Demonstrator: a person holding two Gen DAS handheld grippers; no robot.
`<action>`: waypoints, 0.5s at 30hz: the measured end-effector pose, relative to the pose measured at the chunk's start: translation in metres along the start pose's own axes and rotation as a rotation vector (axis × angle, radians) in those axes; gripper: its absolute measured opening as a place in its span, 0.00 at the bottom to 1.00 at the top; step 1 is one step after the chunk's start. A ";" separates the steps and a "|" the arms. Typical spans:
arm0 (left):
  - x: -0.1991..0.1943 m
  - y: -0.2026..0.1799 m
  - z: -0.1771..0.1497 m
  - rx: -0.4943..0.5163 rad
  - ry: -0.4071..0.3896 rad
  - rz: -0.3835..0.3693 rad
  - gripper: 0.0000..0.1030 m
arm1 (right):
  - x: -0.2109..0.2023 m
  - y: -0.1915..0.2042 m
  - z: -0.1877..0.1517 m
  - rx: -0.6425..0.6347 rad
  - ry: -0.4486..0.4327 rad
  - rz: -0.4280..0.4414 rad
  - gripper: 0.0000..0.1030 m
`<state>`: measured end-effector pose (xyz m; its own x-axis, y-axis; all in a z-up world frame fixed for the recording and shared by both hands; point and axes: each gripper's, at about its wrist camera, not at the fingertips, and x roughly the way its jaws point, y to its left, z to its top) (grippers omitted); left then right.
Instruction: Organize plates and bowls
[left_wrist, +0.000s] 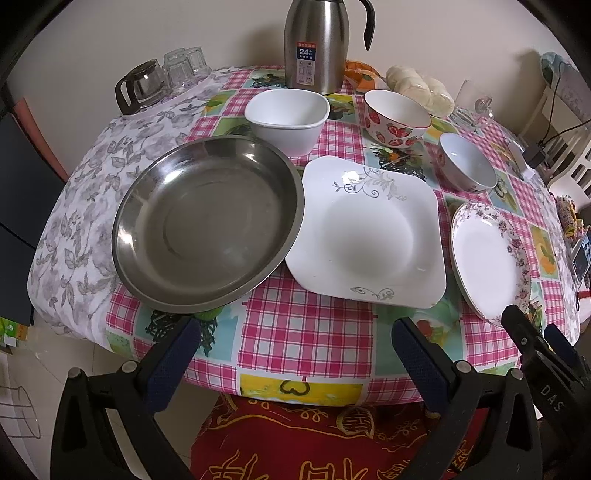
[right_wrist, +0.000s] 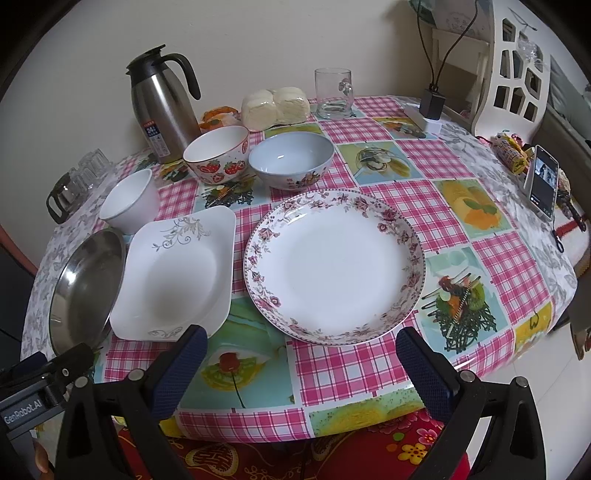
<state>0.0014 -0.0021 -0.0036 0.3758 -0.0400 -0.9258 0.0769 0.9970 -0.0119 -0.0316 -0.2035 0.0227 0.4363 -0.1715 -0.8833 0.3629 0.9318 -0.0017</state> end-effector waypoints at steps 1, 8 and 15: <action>0.000 0.000 0.000 -0.001 0.000 -0.002 1.00 | 0.000 0.000 0.000 0.000 0.001 -0.001 1.00; 0.001 0.001 0.000 -0.003 0.004 -0.004 1.00 | 0.001 0.000 -0.001 -0.001 0.000 -0.001 1.00; 0.001 0.000 0.000 -0.004 0.005 -0.005 1.00 | 0.001 0.000 -0.001 0.000 0.000 -0.002 1.00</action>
<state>0.0018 -0.0017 -0.0045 0.3706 -0.0448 -0.9277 0.0750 0.9970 -0.0182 -0.0318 -0.2032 0.0214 0.4354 -0.1731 -0.8835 0.3637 0.9315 -0.0033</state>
